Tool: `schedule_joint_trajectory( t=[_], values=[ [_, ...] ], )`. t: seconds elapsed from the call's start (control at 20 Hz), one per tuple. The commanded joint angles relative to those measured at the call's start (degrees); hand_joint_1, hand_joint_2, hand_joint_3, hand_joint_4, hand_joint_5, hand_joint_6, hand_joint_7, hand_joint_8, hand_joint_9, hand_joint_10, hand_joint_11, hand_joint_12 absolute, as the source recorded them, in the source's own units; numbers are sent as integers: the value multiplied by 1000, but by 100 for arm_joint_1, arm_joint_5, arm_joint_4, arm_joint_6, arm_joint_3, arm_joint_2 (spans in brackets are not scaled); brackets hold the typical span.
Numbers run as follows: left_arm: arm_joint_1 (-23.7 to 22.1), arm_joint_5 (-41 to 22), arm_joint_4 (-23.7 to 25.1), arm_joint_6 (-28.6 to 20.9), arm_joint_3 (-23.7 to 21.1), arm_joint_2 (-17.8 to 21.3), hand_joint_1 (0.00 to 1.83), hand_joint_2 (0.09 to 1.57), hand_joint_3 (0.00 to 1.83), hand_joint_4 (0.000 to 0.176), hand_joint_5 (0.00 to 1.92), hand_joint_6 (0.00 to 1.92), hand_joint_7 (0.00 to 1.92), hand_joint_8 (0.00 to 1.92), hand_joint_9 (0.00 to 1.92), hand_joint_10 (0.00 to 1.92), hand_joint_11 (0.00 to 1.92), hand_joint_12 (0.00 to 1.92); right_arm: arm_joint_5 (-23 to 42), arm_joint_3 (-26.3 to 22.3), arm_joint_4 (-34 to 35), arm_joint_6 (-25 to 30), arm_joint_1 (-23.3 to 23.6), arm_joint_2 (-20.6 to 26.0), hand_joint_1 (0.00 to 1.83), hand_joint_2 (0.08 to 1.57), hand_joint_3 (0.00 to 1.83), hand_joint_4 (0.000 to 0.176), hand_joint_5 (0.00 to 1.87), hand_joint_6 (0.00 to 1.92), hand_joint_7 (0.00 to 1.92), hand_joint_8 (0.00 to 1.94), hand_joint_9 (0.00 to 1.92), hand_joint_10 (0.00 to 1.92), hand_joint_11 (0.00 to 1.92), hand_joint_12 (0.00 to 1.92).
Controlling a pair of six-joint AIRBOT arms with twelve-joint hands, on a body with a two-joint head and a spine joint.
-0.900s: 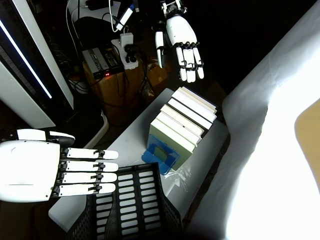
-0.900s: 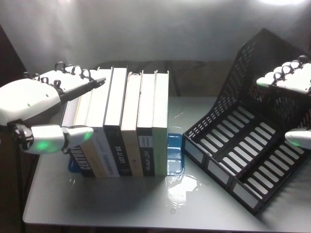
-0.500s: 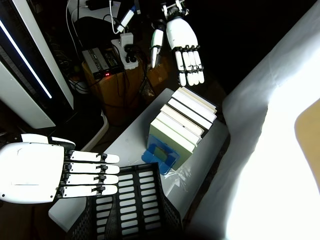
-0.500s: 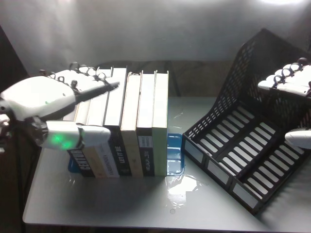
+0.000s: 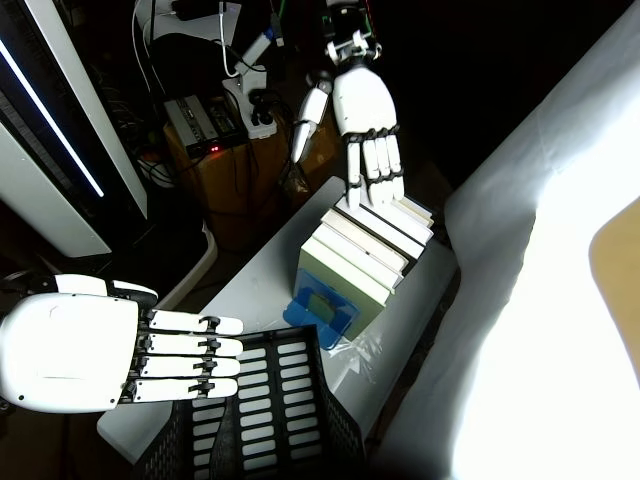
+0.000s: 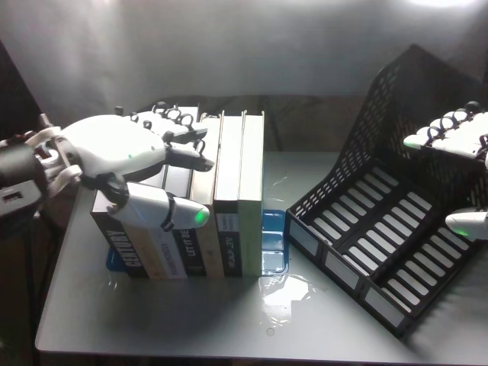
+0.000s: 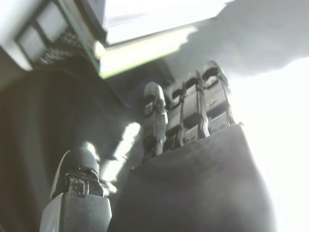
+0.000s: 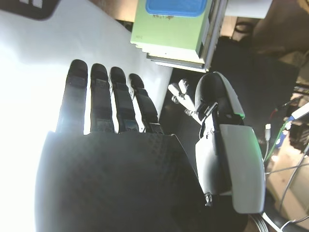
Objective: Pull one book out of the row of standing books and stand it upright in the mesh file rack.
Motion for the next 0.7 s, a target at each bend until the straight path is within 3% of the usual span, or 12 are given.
schedule_joint_trajectory(
  t=[0.0,0.2,0.35,0.5,0.6,0.65],
  values=[
    [-76,-278,-17,2,54,19,135,1143,0,25,507,41,0,0,0,0,0,0,607,52,107,-8,30,41,331,1322,7,0,0,0,0,0,0,0,0,0],
    [-208,200,232,2,240,-223,130,1137,0,35,550,41,0,0,0,0,0,0,619,61,153,-8,-11,7,311,1323,5,0,0,0,0,0,0,0,0,0],
    [-233,405,362,2,250,-283,131,1137,0,34,547,37,0,0,0,0,0,0,632,65,184,-8,-38,-5,297,1325,5,0,0,0,0,0,0,0,0,0],
    [-260,597,469,2,251,-331,3,1135,0,15,527,20,0,0,0,0,0,0,658,67,237,-8,-84,-10,225,1315,1,0,0,0,0,0,0,0,0,0],
    [-248,717,631,2,222,-345,0,1100,0,21,546,26,0,0,0,0,0,0,670,66,259,-8,-100,-15,241,1319,2,0,0,0,0,0,0,0,0,0],
    [-221,736,697,2,184,-326,29,1112,0,33,582,37,0,0,0,0,0,0,675,66,268,-8,-108,-15,244,1319,2,0,0,0,0,0,0,0,0,0]
  ],
)
